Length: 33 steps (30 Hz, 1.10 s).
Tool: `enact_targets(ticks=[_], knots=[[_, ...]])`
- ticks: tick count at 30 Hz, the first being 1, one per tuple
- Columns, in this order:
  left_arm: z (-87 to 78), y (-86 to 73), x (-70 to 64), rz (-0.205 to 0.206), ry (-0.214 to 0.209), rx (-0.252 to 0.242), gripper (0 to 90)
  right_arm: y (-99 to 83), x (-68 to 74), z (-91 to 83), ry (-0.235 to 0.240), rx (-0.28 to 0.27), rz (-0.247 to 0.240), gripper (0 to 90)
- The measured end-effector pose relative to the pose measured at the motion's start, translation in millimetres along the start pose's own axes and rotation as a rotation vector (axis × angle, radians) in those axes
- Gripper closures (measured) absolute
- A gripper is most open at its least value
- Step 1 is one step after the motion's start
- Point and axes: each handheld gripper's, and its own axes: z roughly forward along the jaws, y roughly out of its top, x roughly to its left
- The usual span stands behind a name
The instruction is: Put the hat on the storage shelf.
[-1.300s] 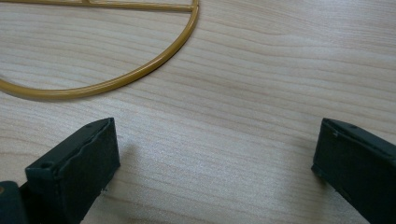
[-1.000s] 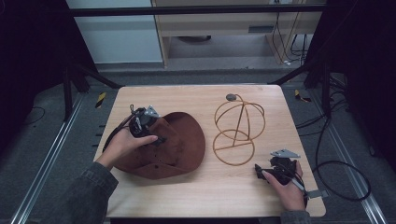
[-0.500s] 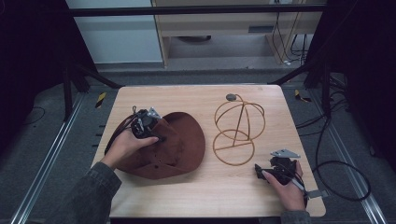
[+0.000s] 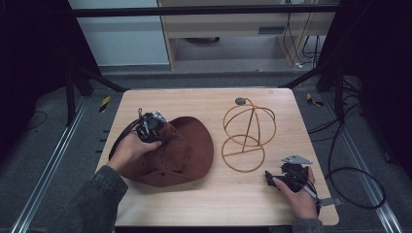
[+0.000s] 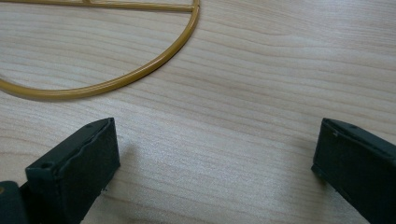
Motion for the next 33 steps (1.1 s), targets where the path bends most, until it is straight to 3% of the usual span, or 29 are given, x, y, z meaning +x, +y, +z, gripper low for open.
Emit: enact_targets(ticks=[6, 11, 20, 33], knots=[[-4.5, -2.4, 2.4, 0.01, -0.023, 0.002, 87.8, 0.0, 0.1, 0.0, 0.001, 0.001, 0.002, 0.5], [-12.7, -3.4, 2.2, 0.006, -0.022, -0.017, 88.7, 0.1, 0.1, 0.0, 0.001, 0.001, 0.002, 0.5], [-30.0, -2.8, -12.4, 0.06, -0.011, -0.056, 88.7, 0.2, 0.4, 0.1, -0.001, 0.002, 0.004, 0.5], [-90.8, -1.3, -26.4, 0.107, 0.021, -0.149, 88.7, 0.2, 0.5, 0.1, -0.002, 0.003, 0.005, 0.5]])
